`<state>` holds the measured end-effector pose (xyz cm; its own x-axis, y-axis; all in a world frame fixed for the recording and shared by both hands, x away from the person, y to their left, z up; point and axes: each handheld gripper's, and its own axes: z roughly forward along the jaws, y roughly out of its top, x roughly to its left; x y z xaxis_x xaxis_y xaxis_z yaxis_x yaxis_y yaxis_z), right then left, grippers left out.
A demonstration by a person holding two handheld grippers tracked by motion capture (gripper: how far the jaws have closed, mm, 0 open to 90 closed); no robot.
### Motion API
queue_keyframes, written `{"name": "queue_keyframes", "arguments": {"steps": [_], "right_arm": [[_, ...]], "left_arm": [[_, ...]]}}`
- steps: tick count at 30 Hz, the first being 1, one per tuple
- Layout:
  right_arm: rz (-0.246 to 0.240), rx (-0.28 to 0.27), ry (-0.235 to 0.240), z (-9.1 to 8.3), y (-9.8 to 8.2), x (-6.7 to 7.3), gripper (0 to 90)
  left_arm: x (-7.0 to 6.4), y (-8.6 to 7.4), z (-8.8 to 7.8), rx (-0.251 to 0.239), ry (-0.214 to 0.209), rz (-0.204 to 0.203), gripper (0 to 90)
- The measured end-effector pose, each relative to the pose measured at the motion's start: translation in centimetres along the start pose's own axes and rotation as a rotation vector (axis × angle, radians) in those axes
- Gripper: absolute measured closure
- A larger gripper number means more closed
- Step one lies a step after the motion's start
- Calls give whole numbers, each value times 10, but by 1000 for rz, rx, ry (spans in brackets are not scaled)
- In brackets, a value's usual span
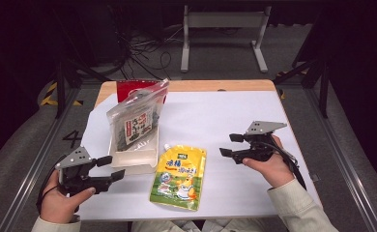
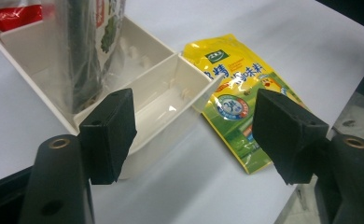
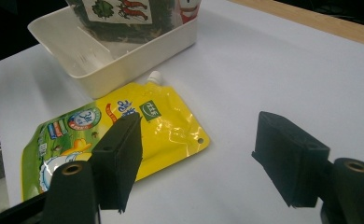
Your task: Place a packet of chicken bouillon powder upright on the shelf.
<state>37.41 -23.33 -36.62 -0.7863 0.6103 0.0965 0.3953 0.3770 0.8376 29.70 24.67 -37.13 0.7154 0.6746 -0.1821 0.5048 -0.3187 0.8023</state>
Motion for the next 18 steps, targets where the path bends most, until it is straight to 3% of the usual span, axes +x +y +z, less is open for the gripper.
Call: {"name": "queue_keyframes", "arguments": {"steps": [9, 18], "right_arm": [[22, 18, 23, 18, -2, -4, 322], [9, 67, 29, 42, -5, -1, 299]], "left_arm": [[-3, -1, 6, 14, -13, -2, 323], [-9, -3, 11, -29, -7, 61, 335]]}}
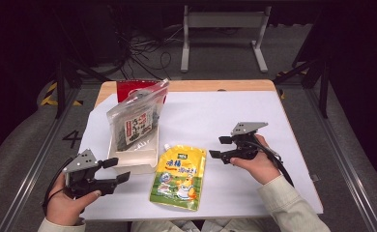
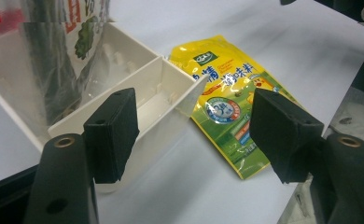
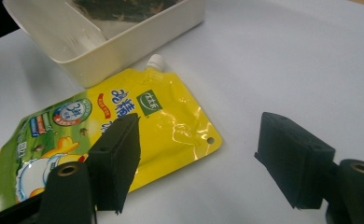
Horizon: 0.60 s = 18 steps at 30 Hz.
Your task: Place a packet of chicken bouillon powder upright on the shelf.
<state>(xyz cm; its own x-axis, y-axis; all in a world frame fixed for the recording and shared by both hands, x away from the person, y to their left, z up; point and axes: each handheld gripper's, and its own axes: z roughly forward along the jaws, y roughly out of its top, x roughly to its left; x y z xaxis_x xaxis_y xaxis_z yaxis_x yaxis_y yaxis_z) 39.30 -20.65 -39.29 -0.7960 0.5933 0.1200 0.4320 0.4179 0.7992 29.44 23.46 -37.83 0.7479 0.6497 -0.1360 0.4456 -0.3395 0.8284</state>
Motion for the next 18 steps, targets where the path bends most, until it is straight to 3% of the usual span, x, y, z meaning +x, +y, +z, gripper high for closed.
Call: {"name": "queue_keyframes", "arguments": {"steps": [2, 8, 11, 13, 15, 18], "right_arm": [[2, 9, 2, 7, -1, -1, 294], [4, 34, 5, 27, -2, 0, 284], [8, 48, 9, 36, -2, 1, 289], [10, 55, 10, 41, -2, 2, 289], [13, 63, 10, 45, -2, 3, 291], [15, 69, 9, 49, -2, 3, 289]], "left_arm": [[-1, -1, 2, -3, -1, 13, 337], [-5, -2, 13, 8, -70, 29, 357], [-7, -2, 17, 17, -88, 12, 367], [-6, -2, 19, 28, -87, 28, 385], [-6, -3, 22, 35, -110, 9, 422], [-6, -3, 24, 46, -114, 1, 407]]}}
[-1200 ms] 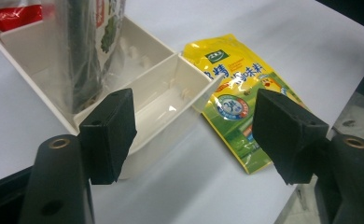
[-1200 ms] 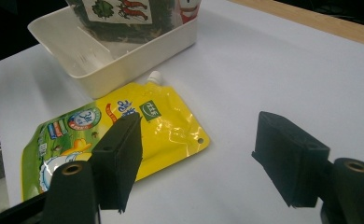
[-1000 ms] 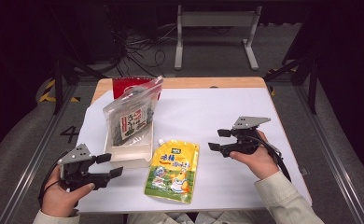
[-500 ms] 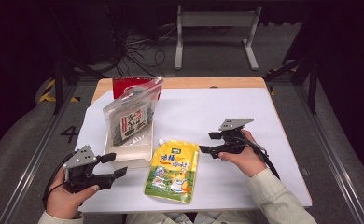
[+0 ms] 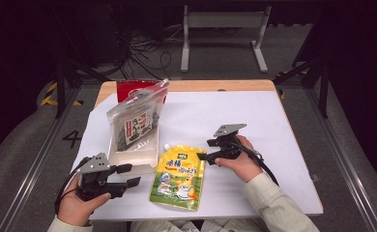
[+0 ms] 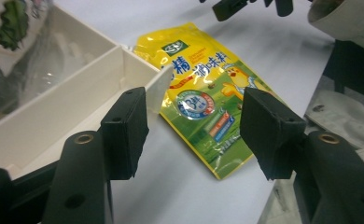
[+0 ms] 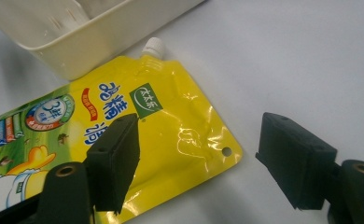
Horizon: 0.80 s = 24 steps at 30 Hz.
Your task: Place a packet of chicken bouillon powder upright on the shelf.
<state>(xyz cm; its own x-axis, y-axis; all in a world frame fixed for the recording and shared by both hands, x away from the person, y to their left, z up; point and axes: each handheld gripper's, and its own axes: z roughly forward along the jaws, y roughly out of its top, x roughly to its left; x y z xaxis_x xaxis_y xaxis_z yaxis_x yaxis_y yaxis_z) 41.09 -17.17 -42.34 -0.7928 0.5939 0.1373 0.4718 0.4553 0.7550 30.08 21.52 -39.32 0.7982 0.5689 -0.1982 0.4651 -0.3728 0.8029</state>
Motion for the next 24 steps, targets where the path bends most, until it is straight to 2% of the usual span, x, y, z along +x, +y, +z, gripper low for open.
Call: {"name": "queue_keyframes", "arguments": {"steps": [2, 4, 6, 12, 18, 24], "right_arm": [[12, 7, 0, 5, 0, 0, 277], [19, 17, 1, 10, 0, 0, 262], [37, 29, -6, 15, -1, 1, 237], [52, 57, -14, 25, -3, 2, 213], [45, 101, -16, 39, -5, 6, 160], [0, 125, -49, 43, -6, 13, 150]], "left_arm": [[1, 0, 1, 10, 10, 11, 396], [2, 0, 3, 8, 5, -8, 392], [2, -1, 5, 15, 13, -5, 388], [1, 1, 7, 24, 18, 13, 383], [0, 0, 8, 32, -1, 2, 395], [-1, 0, 9, 31, 1, 10, 397]]}}
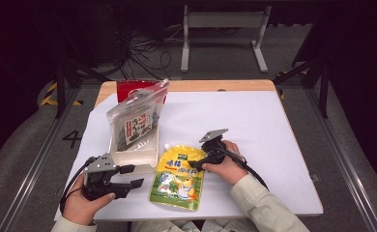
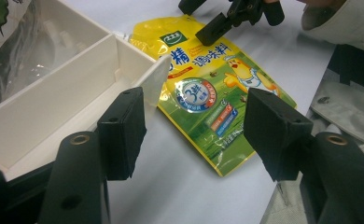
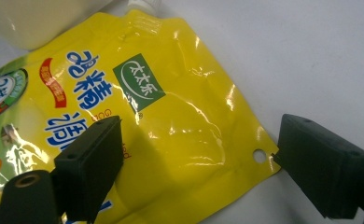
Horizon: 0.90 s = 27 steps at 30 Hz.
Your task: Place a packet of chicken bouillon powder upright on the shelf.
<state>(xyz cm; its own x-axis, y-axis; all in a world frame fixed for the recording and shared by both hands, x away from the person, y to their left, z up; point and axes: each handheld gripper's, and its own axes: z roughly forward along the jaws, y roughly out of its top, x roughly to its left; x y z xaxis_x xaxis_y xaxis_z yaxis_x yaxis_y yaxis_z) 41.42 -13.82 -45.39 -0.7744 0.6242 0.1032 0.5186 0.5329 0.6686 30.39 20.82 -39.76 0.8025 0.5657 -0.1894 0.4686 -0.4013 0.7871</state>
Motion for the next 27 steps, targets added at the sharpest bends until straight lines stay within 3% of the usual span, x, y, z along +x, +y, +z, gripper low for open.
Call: {"name": "queue_keyframes", "arguments": {"steps": [4, 11, 15, 20, 21, 22, 27], "right_arm": [[-52, 23, -57, 3, 1, 8, 175], [-49, 49, -70, 2, 5, 9, 251], [-62, 49, -58, 1, 5, 15, 414], [-54, 34, -9, 0, 4, 19, 703], [-54, 34, -9, 0, 4, 19, 703], [-32, 27, 29, 0, 3, 19, 805], [2, 15, 66, 0, 2, 17, 840]], "left_arm": [[0, 1, 1, 1, -3, 5, 400], [-2, 3, 2, 7, -4, 22, 402], [-3, 3, 3, 6, -8, 10, 402], [-3, 3, 5, 11, -12, 15, 404], [-3, 3, 5, 11, -12, 15, 404], [-3, 3, 5, 10, -14, 13, 404], [-1, 3, 6, 11, -19, 11, 405]]}}
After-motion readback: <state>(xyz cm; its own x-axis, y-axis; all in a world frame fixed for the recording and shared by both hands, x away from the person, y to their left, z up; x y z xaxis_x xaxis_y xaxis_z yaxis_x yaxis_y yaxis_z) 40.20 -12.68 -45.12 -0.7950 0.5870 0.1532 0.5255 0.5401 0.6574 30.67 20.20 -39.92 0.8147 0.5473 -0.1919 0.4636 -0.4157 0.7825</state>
